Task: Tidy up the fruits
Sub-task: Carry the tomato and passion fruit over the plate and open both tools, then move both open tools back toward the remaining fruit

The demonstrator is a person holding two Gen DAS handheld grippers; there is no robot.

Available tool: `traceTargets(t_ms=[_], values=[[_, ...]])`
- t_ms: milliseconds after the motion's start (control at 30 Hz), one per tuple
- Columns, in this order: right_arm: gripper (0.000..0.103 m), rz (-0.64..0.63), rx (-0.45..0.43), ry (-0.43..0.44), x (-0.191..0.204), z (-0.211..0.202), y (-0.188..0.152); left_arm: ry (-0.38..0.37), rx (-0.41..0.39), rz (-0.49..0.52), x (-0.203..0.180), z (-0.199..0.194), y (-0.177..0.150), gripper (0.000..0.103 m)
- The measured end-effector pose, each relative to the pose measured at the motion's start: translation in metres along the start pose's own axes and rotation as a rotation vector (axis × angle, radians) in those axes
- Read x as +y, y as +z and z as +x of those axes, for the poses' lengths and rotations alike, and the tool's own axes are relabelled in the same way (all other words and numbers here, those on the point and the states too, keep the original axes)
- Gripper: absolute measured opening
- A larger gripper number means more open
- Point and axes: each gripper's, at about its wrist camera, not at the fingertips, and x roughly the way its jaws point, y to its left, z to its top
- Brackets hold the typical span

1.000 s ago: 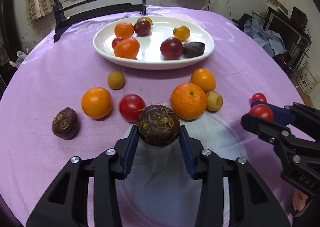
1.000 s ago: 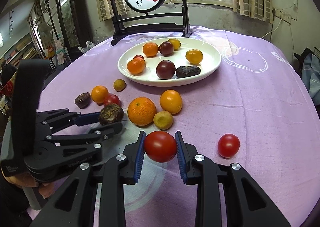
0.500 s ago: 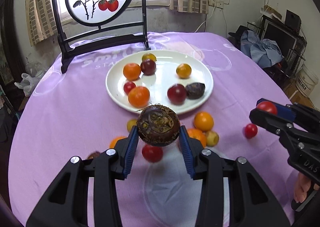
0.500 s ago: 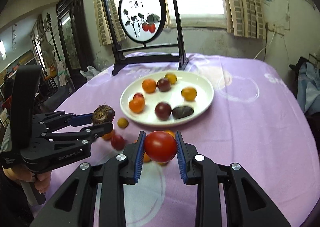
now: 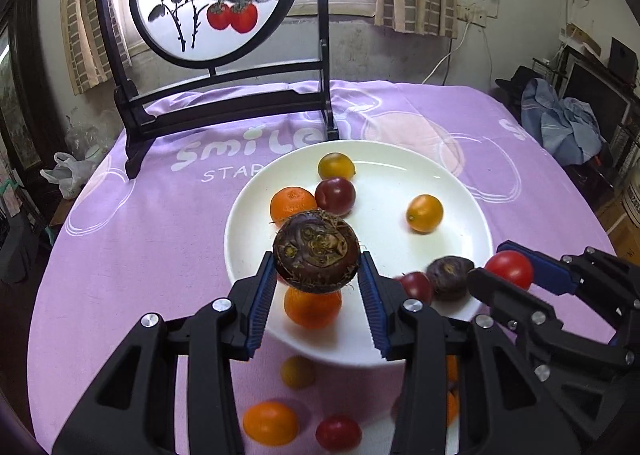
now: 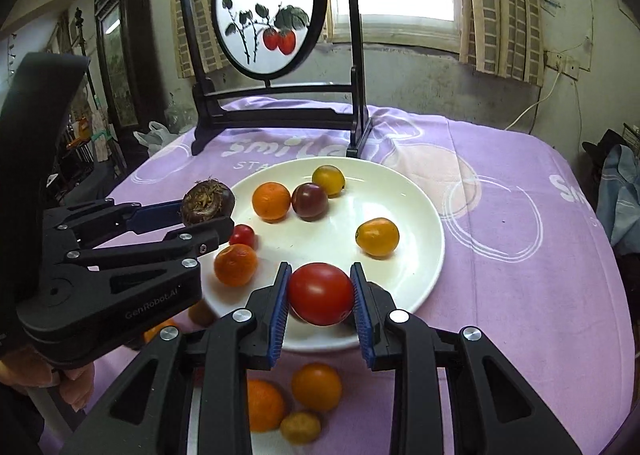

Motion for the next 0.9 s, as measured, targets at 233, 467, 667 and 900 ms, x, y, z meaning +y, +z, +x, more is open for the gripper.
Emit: traceTargets(t_ms=[233, 467, 667, 900], values=[[0.031, -0.003, 0.053, -0.024, 0.001, 0.036, 0.005, 0.033, 0.049, -0.031, 0.004, 0.039, 0.008, 0.042], [0.044, 0.033, 0.036, -0.041, -0.008, 0.033, -0.001, 0.074, 0.026, -0.050, 0.009, 0.034, 0.002, 0.068], [0.051, 0.057, 0.022, -0.032, -0.013, 0.008, -0.013, 0.051, -0.003, -0.051, 0.005, 0.006, -0.014, 0.078], [0.054, 0.064, 0.012, -0.009, -0.015, -0.027, -0.041, 0.041, -0.061, -0.026, -0.007, -0.036, -0.046, 0.088]])
